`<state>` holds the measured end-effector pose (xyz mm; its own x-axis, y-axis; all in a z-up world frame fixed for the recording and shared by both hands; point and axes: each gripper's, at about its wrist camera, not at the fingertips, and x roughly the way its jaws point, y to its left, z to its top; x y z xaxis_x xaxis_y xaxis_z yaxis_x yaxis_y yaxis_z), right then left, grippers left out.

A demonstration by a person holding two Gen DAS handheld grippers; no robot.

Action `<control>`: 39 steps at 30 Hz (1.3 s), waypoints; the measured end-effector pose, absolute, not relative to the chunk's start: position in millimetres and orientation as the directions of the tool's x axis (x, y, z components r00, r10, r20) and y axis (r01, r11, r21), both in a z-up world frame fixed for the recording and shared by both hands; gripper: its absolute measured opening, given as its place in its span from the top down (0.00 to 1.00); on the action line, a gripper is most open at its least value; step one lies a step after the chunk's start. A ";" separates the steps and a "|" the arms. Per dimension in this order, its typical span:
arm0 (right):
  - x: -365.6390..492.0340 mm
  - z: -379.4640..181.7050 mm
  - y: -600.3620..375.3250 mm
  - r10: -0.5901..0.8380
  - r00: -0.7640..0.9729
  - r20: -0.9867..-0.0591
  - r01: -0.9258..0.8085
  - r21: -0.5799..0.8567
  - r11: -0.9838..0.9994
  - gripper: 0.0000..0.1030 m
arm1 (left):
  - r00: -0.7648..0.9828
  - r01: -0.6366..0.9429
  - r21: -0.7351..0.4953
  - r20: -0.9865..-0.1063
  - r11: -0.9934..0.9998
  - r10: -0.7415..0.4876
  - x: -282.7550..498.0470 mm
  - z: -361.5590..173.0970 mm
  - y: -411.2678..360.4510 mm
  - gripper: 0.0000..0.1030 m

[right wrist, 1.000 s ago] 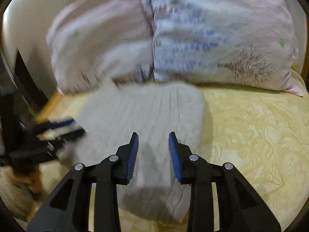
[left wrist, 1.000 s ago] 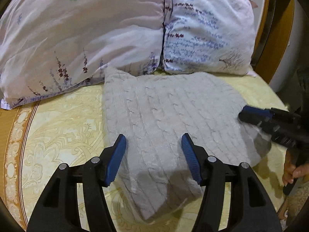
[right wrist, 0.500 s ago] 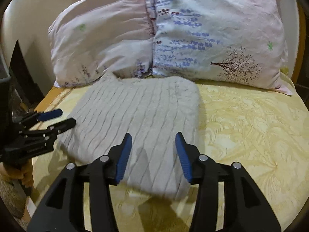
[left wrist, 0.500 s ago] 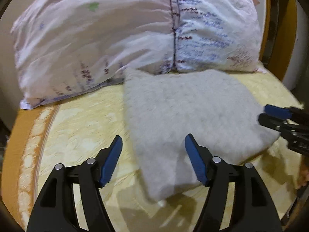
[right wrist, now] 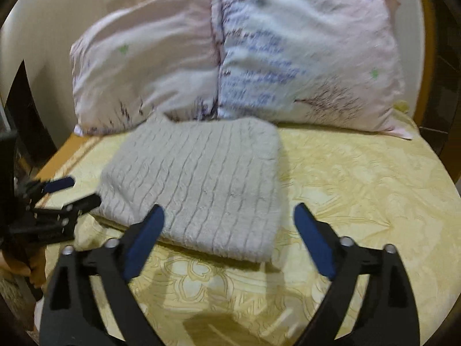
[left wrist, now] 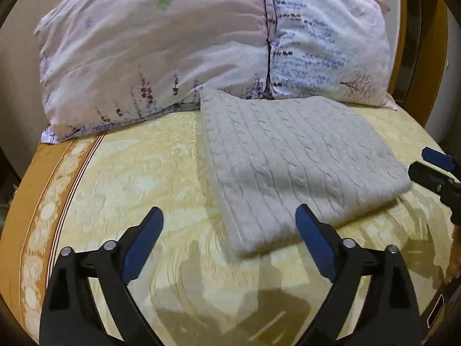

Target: Fold small clothes

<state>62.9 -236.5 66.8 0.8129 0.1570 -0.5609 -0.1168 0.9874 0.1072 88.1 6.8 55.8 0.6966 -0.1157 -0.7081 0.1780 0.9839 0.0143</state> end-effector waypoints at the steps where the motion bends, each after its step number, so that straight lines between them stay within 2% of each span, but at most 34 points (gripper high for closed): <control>1: 61.7 67.2 -236.2 0.143 0.817 -0.559 -0.104 0.101 0.989 0.02 | 0.697 0.174 0.006 -0.708 0.985 -0.118 83.1 55.1 7.3 0.04; 7: 61.6 50.3 -225.7 0.054 0.773 -0.632 -0.037 0.040 0.999 0.02 | 0.693 0.136 0.011 -0.716 0.991 -0.087 67.4 48.1 1.1 0.01; 13: 69.7 32.4 -212.9 0.047 0.716 -0.696 -0.034 0.031 0.999 0.02 | 0.625 0.107 0.052 -0.780 0.993 -0.026 76.2 30.2 -8.7 0.01; 24: 78.5 12.4 -200.9 -0.011 0.644 -0.765 -0.014 -0.026 1.000 0.02 | 0.557 0.087 0.016 -0.830 0.996 -0.035 82.3 15.0 -8.7 0.01; 39: 80.8 7.8 -205.4 0.012 0.627 -0.779 -0.005 0.011 1.000 0.02 | 0.559 0.093 0.015 -0.828 0.996 -0.039 81.7 15.0 -9.7 0.01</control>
<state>80.8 -205.4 7.8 0.6274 0.0119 -0.7786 -0.0048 0.9999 0.0114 81.7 -9.7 15.0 0.5591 -0.0394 -0.8282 0.0926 0.9956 0.0152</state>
